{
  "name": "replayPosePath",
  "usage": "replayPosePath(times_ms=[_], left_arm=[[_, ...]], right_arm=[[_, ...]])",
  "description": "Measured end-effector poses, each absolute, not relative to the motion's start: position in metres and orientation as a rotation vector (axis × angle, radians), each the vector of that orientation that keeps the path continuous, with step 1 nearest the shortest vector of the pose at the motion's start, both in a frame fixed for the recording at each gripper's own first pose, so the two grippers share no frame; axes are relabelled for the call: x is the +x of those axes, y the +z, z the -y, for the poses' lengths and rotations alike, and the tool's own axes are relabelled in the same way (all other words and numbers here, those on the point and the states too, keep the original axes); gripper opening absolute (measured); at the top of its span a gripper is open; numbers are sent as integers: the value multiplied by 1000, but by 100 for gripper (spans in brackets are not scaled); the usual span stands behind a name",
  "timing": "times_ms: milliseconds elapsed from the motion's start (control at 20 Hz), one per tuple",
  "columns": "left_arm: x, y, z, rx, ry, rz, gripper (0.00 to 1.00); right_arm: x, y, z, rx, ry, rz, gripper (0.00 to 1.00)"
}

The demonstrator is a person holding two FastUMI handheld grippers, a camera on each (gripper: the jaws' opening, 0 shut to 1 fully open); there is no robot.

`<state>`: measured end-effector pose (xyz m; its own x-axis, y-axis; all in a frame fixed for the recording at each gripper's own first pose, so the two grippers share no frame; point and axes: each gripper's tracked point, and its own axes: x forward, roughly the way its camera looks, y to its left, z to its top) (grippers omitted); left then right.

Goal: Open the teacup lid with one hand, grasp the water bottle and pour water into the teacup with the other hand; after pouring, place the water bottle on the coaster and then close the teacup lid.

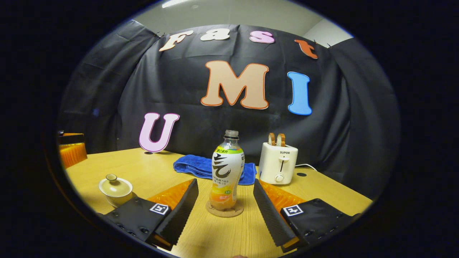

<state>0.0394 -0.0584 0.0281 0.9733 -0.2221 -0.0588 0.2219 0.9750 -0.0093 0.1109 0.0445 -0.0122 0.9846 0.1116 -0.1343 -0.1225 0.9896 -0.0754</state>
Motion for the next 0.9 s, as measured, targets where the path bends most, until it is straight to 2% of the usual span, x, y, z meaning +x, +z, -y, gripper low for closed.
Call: replayPosePath(times_ms=[300,350,400,500,550,600,900], left_arm=[[36,22,49,-29,-191,-69,88],[35,23,46,-30,-180,-65,92],[35,22,42,-28,-169,-61,88],[33,21,35,-19,-147,-57,88],[32,22,33,-15,-141,-54,92],[30,23,32,-14,-134,-52,88],[25,28,30,-6,-122,-37,88]], right_arm=[[71,1,-35,-38,91,-109,98],[65,1,-34,-46,86,-106,98],[59,2,-33,-53,84,-105,98],[48,2,-34,-53,81,-97,98],[42,3,-35,-47,81,-98,98],[38,2,-36,-37,81,-101,98],[26,3,-40,-11,89,-104,98]])
